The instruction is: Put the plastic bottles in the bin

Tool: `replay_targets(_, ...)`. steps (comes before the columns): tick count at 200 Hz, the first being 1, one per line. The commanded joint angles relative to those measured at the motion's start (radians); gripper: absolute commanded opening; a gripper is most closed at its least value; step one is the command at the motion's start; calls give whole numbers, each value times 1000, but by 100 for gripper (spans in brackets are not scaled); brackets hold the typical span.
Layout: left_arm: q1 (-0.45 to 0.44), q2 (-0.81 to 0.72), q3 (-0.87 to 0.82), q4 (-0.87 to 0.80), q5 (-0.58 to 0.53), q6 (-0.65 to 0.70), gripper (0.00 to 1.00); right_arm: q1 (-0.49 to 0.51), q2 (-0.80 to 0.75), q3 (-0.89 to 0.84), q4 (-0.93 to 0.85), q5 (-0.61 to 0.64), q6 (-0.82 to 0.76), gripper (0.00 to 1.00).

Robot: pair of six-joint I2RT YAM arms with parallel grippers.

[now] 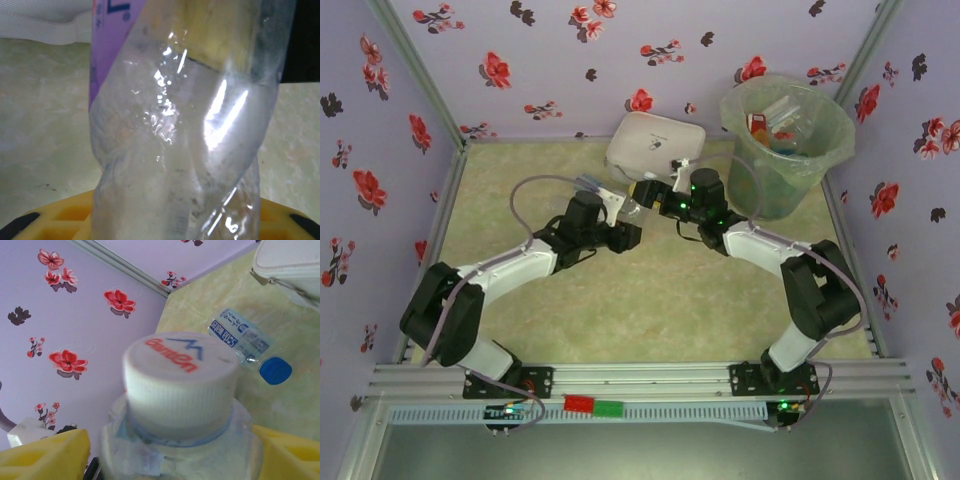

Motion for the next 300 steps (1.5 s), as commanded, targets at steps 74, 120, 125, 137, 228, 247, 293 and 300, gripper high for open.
replay_targets(74,-4,-98,-57,132,63,-23,54,7,3,20,25,-23,-12,51)
replay_targets(120,-5,-120,-75,152,31,-37,86,4,-40,38,-66,13,-70,48)
replay_targets(125,-5,-124,-76,156,23,-40,87,1,-47,44,-91,21,-81,48)
replay_targets(137,-4,-137,-87,167,-13,-44,90,-9,-67,57,-141,44,-105,47)
replay_targets(228,23,-258,-249,232,-511,-217,100,-280,-217,366,-519,134,-288,45)
replay_targets(247,52,-301,-335,298,-556,-294,100,-328,-232,443,-582,250,-344,45)
replay_targets(293,98,-393,-441,300,-579,-361,100,-446,-249,503,-552,532,-429,45)
replay_targets(300,100,-404,-445,291,-578,-363,100,-461,-252,500,-533,565,-439,44)
